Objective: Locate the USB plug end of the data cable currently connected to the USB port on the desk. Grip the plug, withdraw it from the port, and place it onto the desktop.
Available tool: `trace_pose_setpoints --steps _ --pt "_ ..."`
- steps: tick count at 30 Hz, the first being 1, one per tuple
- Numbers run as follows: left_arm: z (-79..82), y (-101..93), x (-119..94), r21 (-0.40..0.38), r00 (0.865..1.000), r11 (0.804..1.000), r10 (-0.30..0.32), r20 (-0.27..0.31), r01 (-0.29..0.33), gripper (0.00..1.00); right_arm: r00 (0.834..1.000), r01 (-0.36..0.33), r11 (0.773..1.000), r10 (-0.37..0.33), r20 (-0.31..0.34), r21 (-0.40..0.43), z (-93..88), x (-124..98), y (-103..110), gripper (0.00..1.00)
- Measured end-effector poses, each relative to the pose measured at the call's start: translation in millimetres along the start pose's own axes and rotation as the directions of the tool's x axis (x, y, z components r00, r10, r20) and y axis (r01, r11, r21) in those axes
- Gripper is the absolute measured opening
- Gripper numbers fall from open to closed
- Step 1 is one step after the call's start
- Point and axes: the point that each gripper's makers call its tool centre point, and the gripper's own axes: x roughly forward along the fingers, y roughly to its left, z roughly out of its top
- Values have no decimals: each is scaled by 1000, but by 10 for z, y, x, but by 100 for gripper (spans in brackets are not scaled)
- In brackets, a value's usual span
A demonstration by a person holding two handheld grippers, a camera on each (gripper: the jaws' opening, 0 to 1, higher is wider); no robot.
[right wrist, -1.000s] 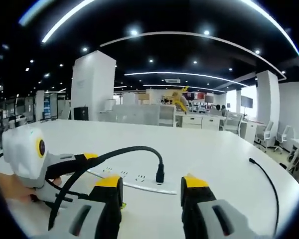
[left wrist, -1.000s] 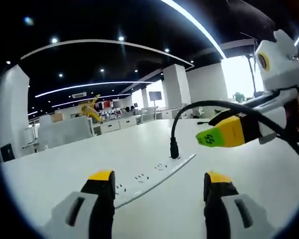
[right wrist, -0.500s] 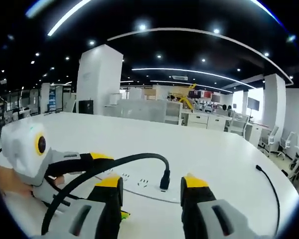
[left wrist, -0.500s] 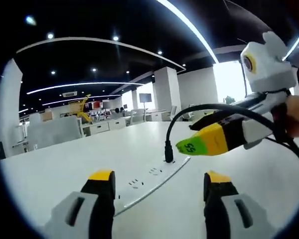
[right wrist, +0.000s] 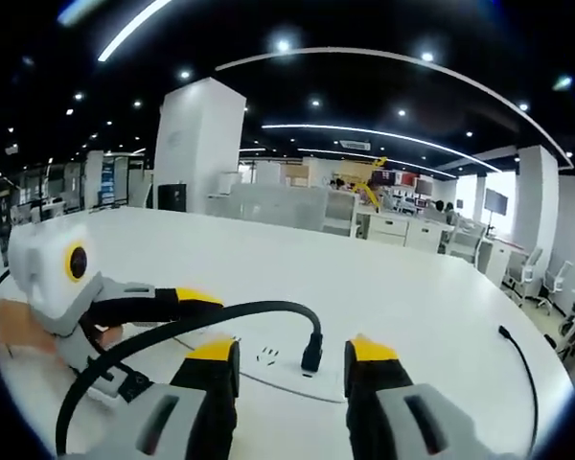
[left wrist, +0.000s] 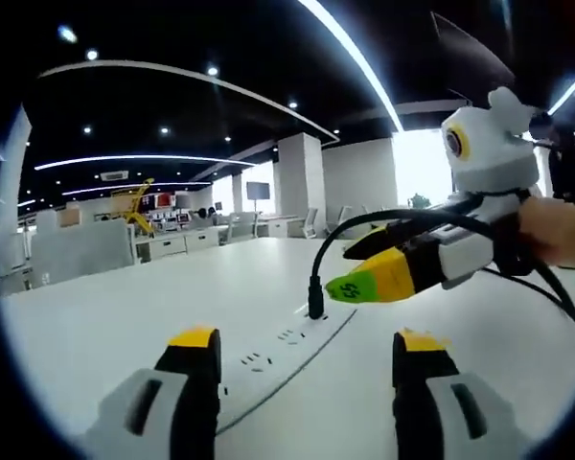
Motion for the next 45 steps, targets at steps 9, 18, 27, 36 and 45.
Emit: trace_pose_setpoints --steps 9,18,27,36,45 --pt "-13 71 35 6 1000 1000 -24 -5 24 73 999 -28 1000 28 -30 -10 -26 181 -42 42" --pt "-58 134 52 13 999 999 -45 -22 45 72 999 -38 999 38 -32 0 -40 258 -61 40" --pt "-74 59 75 -1 996 997 -83 -21 83 73 999 -36 999 37 -30 18 -43 289 -85 37" --pt "-65 96 103 -19 996 996 -83 -13 83 73 999 -25 999 26 -32 34 -83 281 -40 35" --pt "-69 123 150 -2 996 996 -93 -19 93 73 999 -22 998 24 -36 58 -72 365 -30 34"
